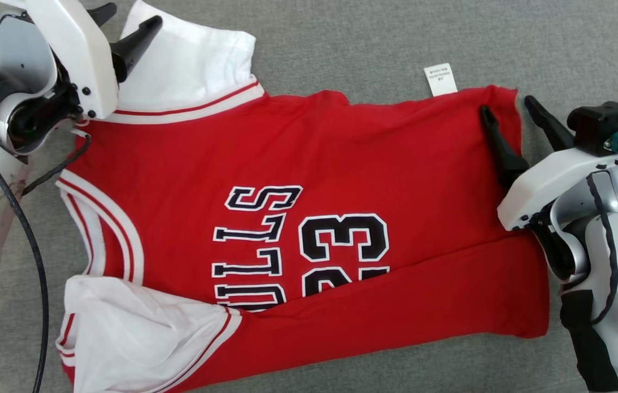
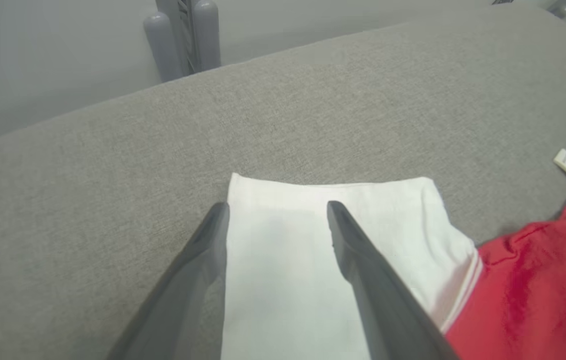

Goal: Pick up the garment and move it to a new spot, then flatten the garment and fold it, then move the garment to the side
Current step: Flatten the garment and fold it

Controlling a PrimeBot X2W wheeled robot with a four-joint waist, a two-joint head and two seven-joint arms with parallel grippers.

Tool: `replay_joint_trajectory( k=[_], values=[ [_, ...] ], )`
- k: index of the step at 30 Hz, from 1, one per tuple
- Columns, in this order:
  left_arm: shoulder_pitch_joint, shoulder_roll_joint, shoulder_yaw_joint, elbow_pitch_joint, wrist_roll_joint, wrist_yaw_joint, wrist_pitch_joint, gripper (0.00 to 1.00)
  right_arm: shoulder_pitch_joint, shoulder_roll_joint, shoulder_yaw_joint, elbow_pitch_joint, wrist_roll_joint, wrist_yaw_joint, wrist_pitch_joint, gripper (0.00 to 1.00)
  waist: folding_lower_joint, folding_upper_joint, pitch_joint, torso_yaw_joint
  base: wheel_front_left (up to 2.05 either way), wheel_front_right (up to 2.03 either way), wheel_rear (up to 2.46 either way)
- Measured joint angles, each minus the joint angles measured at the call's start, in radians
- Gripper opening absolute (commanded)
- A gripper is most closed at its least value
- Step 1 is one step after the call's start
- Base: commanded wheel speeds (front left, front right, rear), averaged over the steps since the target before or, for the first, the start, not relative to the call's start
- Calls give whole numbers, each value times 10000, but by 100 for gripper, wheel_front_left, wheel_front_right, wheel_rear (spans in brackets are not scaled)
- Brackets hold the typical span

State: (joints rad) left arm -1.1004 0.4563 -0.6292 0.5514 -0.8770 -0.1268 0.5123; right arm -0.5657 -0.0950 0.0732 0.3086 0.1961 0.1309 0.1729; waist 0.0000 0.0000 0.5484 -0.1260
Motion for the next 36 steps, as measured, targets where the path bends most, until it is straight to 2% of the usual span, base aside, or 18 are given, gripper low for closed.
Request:
replay_joint_trajectory(
  k=[11, 12, 13, 14, 15, 16, 26, 36],
  values=[
    [-590, 326, -932, 936, -1103, -29, 416, 100, -853, -196, 840, 671, 598, -2, -161, 100, 0, 0, 394, -311, 0, 0, 0],
    [-613, 339, -988, 978, -1139, -29, 401, 100, -868, -236, 913, 677, 631, -2, -161, 73, 0, 0, 391, -311, 0, 0, 0],
    [-629, 337, -1043, 1032, -1227, -29, 374, 81, -882, -288, 1009, 675, 717, -2, -159, 44, 0, 0, 384, -304, 0, 0, 0],
    [-677, 351, -1118, 1085, -1250, -29, 301, 46, -894, -307, 1080, 669, 821, -2, -159, 21, 0, 0, 377, -299, 0, 0, 0],
    [-726, 366, -1174, 1137, -1258, -29, 226, 4, -897, -313, 1133, 663, 899, 0, -157, 0, 0, 0, 368, -297, 0, 0, 0],
    [-726, 366, -1174, 1137, -1258, -29, 226, 0, -897, -313, 1133, 663, 899, 0, -157, 0, 0, 0, 368, -297, 0, 0, 0],
    [-989, 575, -1810, 1239, -1647, -29, -395, 0, -838, -506, 1475, 428, 1235, 0, -324, 0, 0, 0, 236, -349, 0, 0, 0],
    [-1280, 750, -2232, 660, -1781, -29, -1745, 0, -409, -796, 1246, -136, 1078, 0, -861, 0, 0, 0, -257, -119, 0, 0, 0]
  ],
)
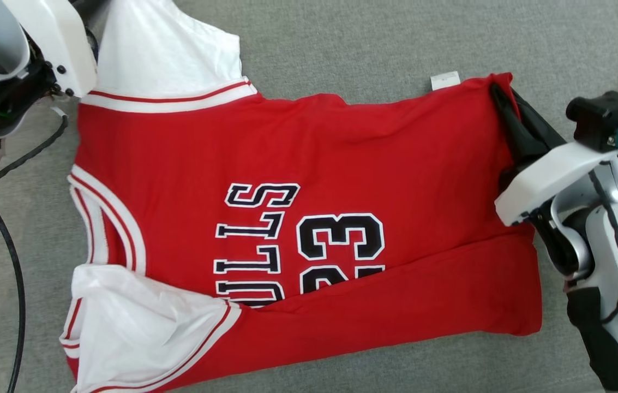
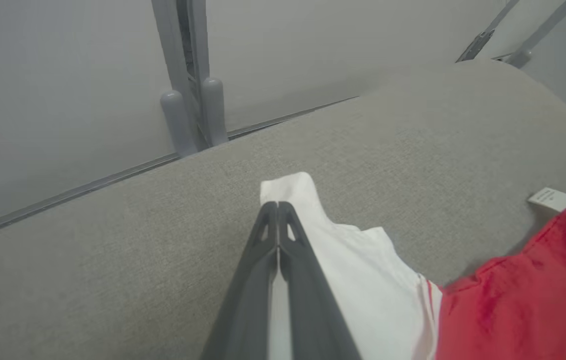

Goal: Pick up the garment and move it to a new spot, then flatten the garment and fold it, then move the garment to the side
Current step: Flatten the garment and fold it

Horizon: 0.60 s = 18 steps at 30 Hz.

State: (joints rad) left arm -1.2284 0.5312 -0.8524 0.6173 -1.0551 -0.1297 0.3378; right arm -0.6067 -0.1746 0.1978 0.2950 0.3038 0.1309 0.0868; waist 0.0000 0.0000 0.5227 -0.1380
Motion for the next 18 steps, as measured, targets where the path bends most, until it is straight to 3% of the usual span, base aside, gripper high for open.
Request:
replay_joint_trajectory(
  k=[9, 13, 18],
  values=[
    [1219, 794, -178, -1910, 88, 96, -1494, 0, 1517, -953, 566, -1413, -458, 0, -125, 0, 0, 1, -565, 544, 0, 0, 0],
    [2392, 1346, 123, -3446, 127, 721, -2548, 0, 2348, -1442, 546, -2092, -541, 0, -138, 0, 0, 0, -716, 880, 0, 0, 0],
    [4277, 2121, 408, -5678, 132, 1891, -3682, 0, 3215, -1908, 268, -2585, -593, 0, -75, 0, 0, 1, -913, 1214, 0, 0, 0]
  ],
)
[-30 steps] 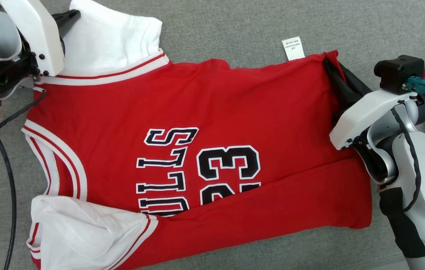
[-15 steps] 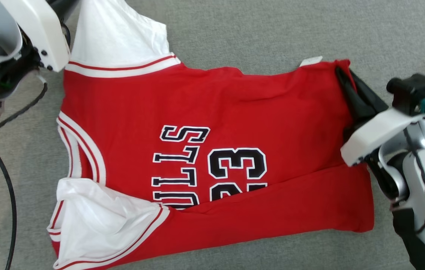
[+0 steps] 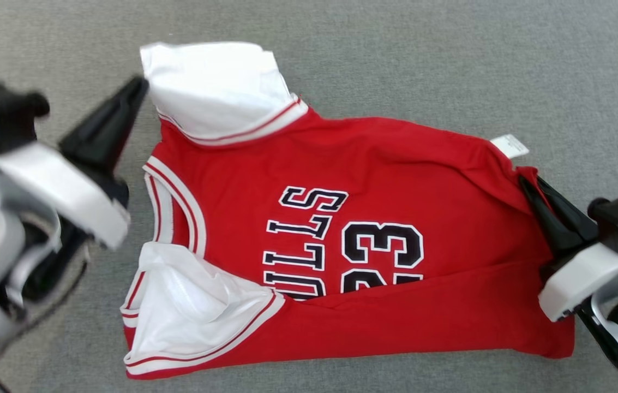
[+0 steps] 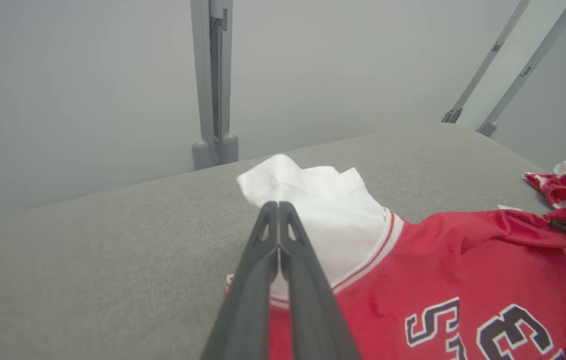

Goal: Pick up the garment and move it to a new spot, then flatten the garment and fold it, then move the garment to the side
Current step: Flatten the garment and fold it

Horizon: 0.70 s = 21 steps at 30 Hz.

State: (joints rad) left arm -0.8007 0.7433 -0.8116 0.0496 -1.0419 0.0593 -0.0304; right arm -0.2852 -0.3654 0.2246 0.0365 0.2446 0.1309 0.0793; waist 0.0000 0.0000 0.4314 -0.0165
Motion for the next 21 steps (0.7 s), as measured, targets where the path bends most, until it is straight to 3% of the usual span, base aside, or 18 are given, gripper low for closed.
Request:
replay_joint_trajectory(
  k=[6, 12, 17, 21],
  values=[
    [2150, 585, 40, -2393, -73, 1277, -972, 0, 895, -84, -671, -393, -61, 0, -15, 0, 0, 0, -193, 344, 0, 0, 0],
    [3971, 882, 88, -3766, -445, 2288, -1664, 0, 1634, 128, -1258, -738, -255, 0, -230, 0, 0, 0, -367, 503, 0, 0, 0],
    [5344, 899, 196, -4514, -901, 2821, -2002, 0, 2191, 355, -1607, -884, -380, 2, -303, 0, 0, 0, -478, 572, 0, 0, 0],
    [6055, 855, 174, -4817, -1143, 2940, -2094, 0, 2531, 639, -2144, -984, -462, 0, -407, 0, 0, 0, -518, 728, 0, 0, 0]
  ],
)
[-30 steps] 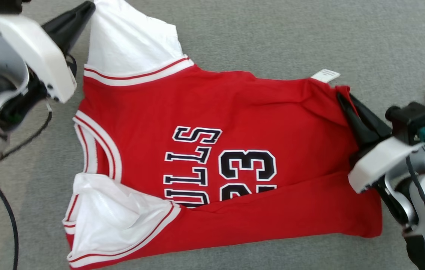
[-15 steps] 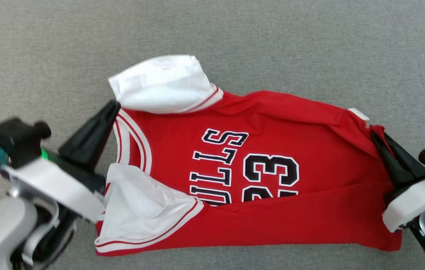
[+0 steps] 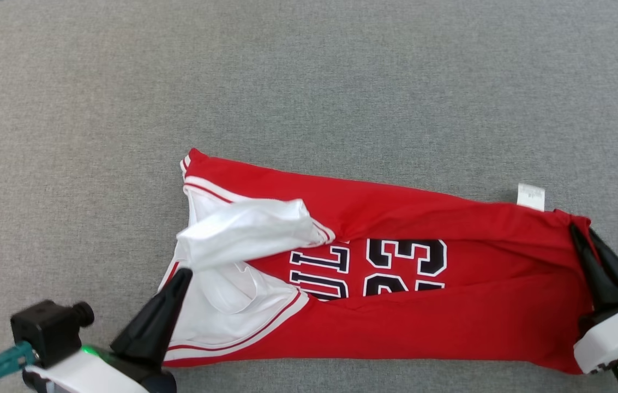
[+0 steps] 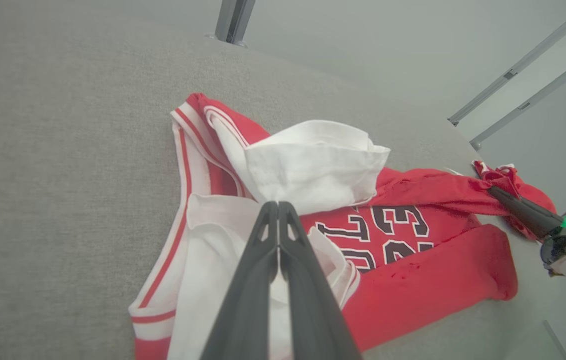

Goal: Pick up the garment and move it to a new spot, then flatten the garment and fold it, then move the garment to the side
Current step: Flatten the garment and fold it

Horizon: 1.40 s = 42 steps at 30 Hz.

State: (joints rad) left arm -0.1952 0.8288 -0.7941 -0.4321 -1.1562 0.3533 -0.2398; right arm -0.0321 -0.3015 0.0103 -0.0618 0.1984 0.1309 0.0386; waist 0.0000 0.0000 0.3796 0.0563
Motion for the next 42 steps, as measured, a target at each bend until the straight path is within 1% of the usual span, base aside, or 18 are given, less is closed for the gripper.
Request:
replay_joint_trajectory(
  k=[4, 5, 6, 7, 8, 9, 10, 11, 12, 13, 14, 19, 22, 25, 28, 30, 35, 42],
  values=[
    [322, -198, -236, 228, -280, -107, 75, 0, 317, 232, -27, -40, -56, 0, 134, 0, 0, 0, 0, 105, 0, 0, 0],
    [432, -353, -268, 456, -468, -150, 113, 0, 420, 355, -153, -31, -54, 2, 150, 20, 0, 0, -31, 121, 0, 0, 0],
    [476, -403, -299, 587, -543, -155, 134, 0, 478, 439, -234, -2, -46, 0, 232, 20, 0, 0, -55, 125, 0, 0, 0],
    [489, -472, -293, 721, -660, -176, 151, 0, 589, 533, -291, -4, 33, 0, 228, 46, 0, 0, -79, 134, 0, 0, 0],
    [490, -539, -311, 872, -748, -178, 217, 0, 691, 677, -345, 6, 119, 0, 249, 90, 0, 0, -103, 144, 0, 0, 0],
    [500, -583, -343, 1007, -784, -190, 251, 0, 812, 794, -360, -4, 153, 0, 330, 100, 0, 0, -138, 150, 0, 0, 0],
    [518, -635, -324, 1124, -848, -221, 247, 5, 932, 936, -397, -61, 257, 0, 316, 100, 0, 0, -176, 156, 0, 0, 0],
    [520, -685, -313, 1239, -903, -224, 247, 40, 1056, 1076, -481, -159, 316, 0, 311, 100, 0, 0, -209, 162, 0, 0, 0],
    [530, -717, -320, 1340, -922, -222, 249, 71, 1168, 1239, -606, -226, 364, 0, 309, 100, 0, 0, -247, 165, 0, 0, 0],
    [563, -757, -261, 1425, -961, -205, 232, 97, 1277, 1400, -717, -351, 403, 0, 261, 100, 1, 0, -295, 162, 0, 0, 0],
    [602, -796, -161, 1494, -965, -151, 173, 100, 1381, 1569, -855, -502, 407, 0, 192, 100, 0, 0, -342, 154, 0, 0, 0],
    [667, -750, 282, 1645, -897, 155, 13, 100, 1543, 2017, -1103, -1007, 589, 0, -71, 100, 0, 0, -530, 57, 0, 0, 0],
    [641, -732, 911, 1582, -552, 485, -111, 100, 1431, 2339, -1559, -1350, 894, 0, -433, 100, 0, 0, -769, -55, 0, 0, 0],
    [389, -757, 1425, 1536, -50, 709, -165, 100, 1101, 2437, -1914, -1379, 924, 0, -639, 100, 0, 0, -963, -118, 0, 0, 0],
    [179, -857, 1728, 1476, 278, 759, -176, 100, 788, 2487, -1981, -1296, 917, 0, -761, 100, 0, 0, -1101, -176, 0, 0, 0],
    [-96, -1162, 2115, 1534, 593, 800, -178, 100, 535, 2499, -1956, -1103, 825, 0, -811, 100, 0, 0, -1245, -200, 0, 0, 0],
    [-663, -2123, 2918, 2169, 1329, 497, -192, 100, -98, 2516, -1661, -508, 823, 0, -1045, 100, 0, 0, -1550, -199, 0, 0, 0],
    [-682, -3219, 4059, 3043, 3129, -165, -201, 100, -662, 2525, -1189, 387, 568, 0, -1377, 100, 0, 0, -1744, -225, 0, 0, 0]
  ],
)
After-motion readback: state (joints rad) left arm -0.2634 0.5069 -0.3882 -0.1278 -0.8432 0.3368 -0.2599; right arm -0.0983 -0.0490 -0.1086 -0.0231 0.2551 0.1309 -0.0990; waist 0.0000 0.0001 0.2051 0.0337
